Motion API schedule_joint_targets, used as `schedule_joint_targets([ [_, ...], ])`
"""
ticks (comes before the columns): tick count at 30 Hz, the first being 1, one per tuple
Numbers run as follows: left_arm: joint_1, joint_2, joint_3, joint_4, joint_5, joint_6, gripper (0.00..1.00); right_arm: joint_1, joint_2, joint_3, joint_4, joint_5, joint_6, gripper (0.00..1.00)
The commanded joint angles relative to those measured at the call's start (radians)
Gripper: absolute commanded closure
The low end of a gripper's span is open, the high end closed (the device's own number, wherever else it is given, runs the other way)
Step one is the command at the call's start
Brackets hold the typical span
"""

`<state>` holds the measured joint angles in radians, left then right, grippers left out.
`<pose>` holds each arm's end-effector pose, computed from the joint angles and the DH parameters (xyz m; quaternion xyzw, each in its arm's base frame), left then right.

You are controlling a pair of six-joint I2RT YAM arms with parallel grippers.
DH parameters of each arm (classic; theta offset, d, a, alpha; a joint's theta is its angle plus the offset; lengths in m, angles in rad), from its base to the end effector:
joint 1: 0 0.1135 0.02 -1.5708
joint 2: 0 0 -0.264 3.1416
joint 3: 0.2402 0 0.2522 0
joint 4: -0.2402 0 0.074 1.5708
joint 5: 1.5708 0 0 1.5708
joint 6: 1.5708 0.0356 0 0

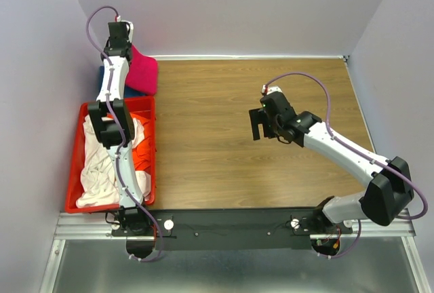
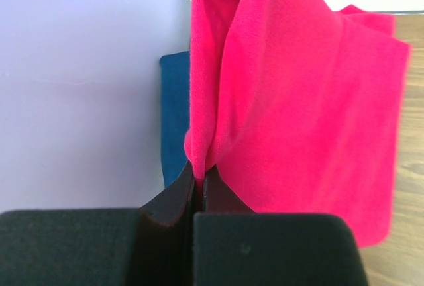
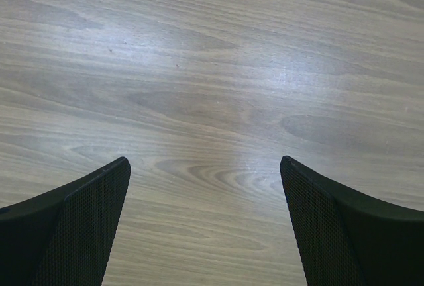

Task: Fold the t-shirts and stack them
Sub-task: Neatly place the folded tshirt to the corner, then reset both grippers

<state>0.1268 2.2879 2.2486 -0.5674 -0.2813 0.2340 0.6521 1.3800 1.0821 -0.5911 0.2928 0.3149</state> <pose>0.5240 0.0768 0.3011 -0.0179 0.8795 0.2046 0.4293 0.2366 0.1677 0.2742 -0.1084 0.9273 0.0320 0.3568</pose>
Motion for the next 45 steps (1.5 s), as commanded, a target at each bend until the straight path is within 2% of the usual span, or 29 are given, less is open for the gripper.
schedule_joint_targets([
  [1, 0.027, 0.054, -0.001, 0.06, -0.184, -0.001, 1.0, -0.003, 0.008, 0.027, -0.042, 0.04, 0.012, 0.0],
  [3, 0.031, 0.061, -0.009, 0.09, -0.267, 0.007, 1.0, -0.003, 0.011, 0.032, -0.053, 0.039, 0.015, 0.0],
  [7, 0.042, 0.051, -0.034, 0.146, -0.317, 0.019, 1.0, -0.003, 0.027, 0.051, -0.067, 0.029, 0.026, 0.0],
  [14, 0.083, 0.036, -0.037, 0.176, -0.317, 0.001, 1.0, -0.003, 0.034, 0.079, -0.101, 0.016, 0.049, 0.0],
  [21, 0.1, 0.068, -0.052, 0.189, -0.378, 0.002, 0.99, -0.003, 0.039, 0.099, -0.116, 0.025, 0.053, 0.0],
  [22, 0.1, 0.088, -0.05, 0.186, -0.41, -0.01, 0.9, -0.003, 0.037, 0.098, -0.116, 0.026, 0.053, 0.0],
  [24, 0.099, 0.111, -0.037, 0.172, -0.415, -0.018, 0.79, -0.003, 0.037, 0.096, -0.121, 0.029, 0.052, 0.0],
  [26, 0.1, 0.125, -0.027, 0.166, -0.401, -0.035, 0.6, -0.003, 0.036, 0.093, -0.122, 0.031, 0.053, 0.0],
  [27, 0.096, 0.127, -0.023, 0.159, -0.389, -0.039, 0.44, -0.003, 0.033, 0.091, -0.122, 0.035, 0.052, 0.0],
  [28, 0.096, 0.127, -0.02, 0.158, -0.391, -0.044, 0.43, -0.003, 0.033, 0.091, -0.124, 0.037, 0.05, 0.0],
  [29, 0.093, 0.122, -0.018, 0.159, -0.394, -0.05, 0.25, -0.003, 0.034, 0.09, -0.124, 0.039, 0.05, 0.0],
  [30, 0.086, 0.116, -0.017, 0.161, -0.395, -0.053, 0.21, -0.005, 0.033, 0.09, -0.124, 0.04, 0.05, 0.0],
  [31, 0.083, 0.102, -0.018, 0.164, -0.397, -0.056, 0.02, -0.002, 0.031, 0.09, -0.124, 0.04, 0.049, 0.0],
  [35, 0.057, 0.05, -0.012, 0.159, -0.355, -0.077, 0.02, -0.003, 0.025, 0.088, -0.125, 0.062, 0.036, 0.0],
  [39, 0.019, -0.037, -0.007, 0.138, -0.187, -0.157, 0.02, -0.003, 0.002, 0.104, -0.125, 0.13, 0.032, 0.0],
  [40, 0.01, -0.077, -0.009, 0.133, -0.095, -0.197, 0.02, -0.002, -0.016, 0.114, -0.125, 0.17, 0.03, 0.0],
  [43, -0.041, -0.172, -0.033, 0.133, 0.06, -0.26, 0.02, -0.005, -0.05, 0.142, -0.125, 0.264, 0.029, 0.0],
  [45, -0.096, -0.226, -0.055, 0.129, 0.096, -0.283, 0.02, -0.008, -0.07, 0.159, -0.125, 0.348, 0.029, 0.0],
])
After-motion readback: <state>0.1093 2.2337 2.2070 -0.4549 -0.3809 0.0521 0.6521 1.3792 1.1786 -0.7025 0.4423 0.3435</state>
